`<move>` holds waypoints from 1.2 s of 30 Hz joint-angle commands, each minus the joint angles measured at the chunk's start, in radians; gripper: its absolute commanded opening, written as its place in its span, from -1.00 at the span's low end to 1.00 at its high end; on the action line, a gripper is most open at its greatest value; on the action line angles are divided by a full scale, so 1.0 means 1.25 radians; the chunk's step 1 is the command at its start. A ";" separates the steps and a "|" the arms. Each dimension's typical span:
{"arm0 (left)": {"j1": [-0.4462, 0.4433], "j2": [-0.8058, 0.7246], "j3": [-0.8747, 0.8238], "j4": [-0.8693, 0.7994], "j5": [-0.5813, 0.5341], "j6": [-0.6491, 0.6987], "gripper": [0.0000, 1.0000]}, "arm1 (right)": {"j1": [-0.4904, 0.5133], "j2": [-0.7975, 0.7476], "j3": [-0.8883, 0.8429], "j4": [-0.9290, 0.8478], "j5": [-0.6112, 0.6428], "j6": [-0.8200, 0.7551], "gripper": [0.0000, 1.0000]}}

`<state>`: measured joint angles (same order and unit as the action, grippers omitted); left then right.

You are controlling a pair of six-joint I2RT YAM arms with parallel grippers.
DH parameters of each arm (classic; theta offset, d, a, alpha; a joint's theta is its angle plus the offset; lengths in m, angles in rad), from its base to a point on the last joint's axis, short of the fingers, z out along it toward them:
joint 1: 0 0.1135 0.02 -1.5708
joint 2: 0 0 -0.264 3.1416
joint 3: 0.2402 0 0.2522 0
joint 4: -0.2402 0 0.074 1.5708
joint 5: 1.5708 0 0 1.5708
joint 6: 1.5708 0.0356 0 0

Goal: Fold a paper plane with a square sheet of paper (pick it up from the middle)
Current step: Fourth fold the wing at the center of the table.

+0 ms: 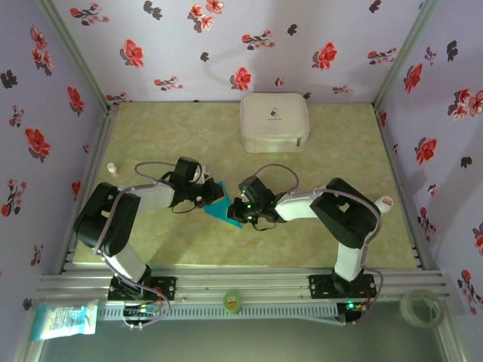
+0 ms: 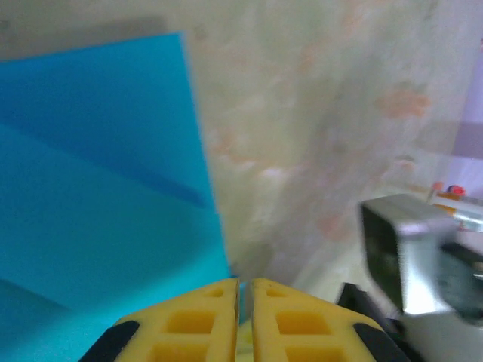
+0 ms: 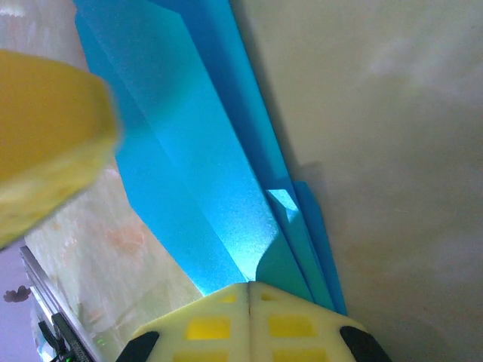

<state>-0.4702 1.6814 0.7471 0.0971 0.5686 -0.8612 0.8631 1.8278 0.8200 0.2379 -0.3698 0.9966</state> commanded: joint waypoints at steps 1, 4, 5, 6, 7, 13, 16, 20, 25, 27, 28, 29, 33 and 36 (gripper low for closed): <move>0.024 0.038 -0.009 0.018 -0.005 0.036 -0.76 | 0.008 0.033 -0.014 -0.079 0.047 0.007 -0.97; 0.061 0.060 -0.009 0.012 -0.004 0.056 -0.77 | 0.010 0.030 -0.018 -0.079 0.046 0.007 -0.97; 0.072 0.067 -0.004 0.001 -0.006 0.069 -0.76 | 0.010 0.030 -0.021 -0.079 0.047 0.008 -0.97; 0.085 0.073 0.002 -0.013 -0.008 0.080 -0.76 | 0.011 0.030 -0.024 -0.078 0.048 0.008 -0.98; 0.096 0.083 0.011 -0.029 -0.010 0.096 -0.76 | 0.012 0.032 -0.026 -0.074 0.047 0.010 -0.98; 0.156 0.105 0.071 -0.110 -0.008 0.142 -0.75 | 0.014 0.038 -0.027 -0.065 0.040 0.015 -0.98; 0.157 0.078 0.103 -0.164 -0.024 0.163 -0.73 | 0.016 0.038 -0.030 -0.063 0.043 0.016 -0.98; 0.151 0.028 0.119 -0.198 -0.031 0.156 -0.72 | 0.016 0.042 -0.030 -0.054 0.040 0.019 -0.98; 0.095 -0.071 0.096 -0.186 -0.039 0.130 -0.72 | 0.017 0.042 -0.026 -0.049 0.040 0.020 -0.98; 0.068 -0.086 0.077 -0.156 -0.034 0.121 -0.72 | 0.017 0.042 -0.025 -0.049 0.041 0.021 -0.98; 0.060 -0.081 0.069 -0.137 -0.023 0.119 -0.73 | 0.018 0.042 -0.024 -0.048 0.042 0.021 -0.98; 0.052 -0.070 0.063 -0.118 -0.012 0.113 -0.73 | 0.017 0.040 -0.024 -0.049 0.040 0.020 -0.98; 0.042 -0.008 0.056 -0.077 -0.011 0.102 -0.76 | 0.016 0.040 -0.016 -0.060 0.037 0.014 -0.98; 0.046 0.031 0.063 -0.072 -0.021 0.105 -0.78 | 0.016 0.035 -0.009 -0.073 0.038 0.006 -0.97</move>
<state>-0.4187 1.6794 0.8326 -0.0185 0.5499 -0.7212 0.8715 1.8339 0.8181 0.2638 -0.3546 1.0065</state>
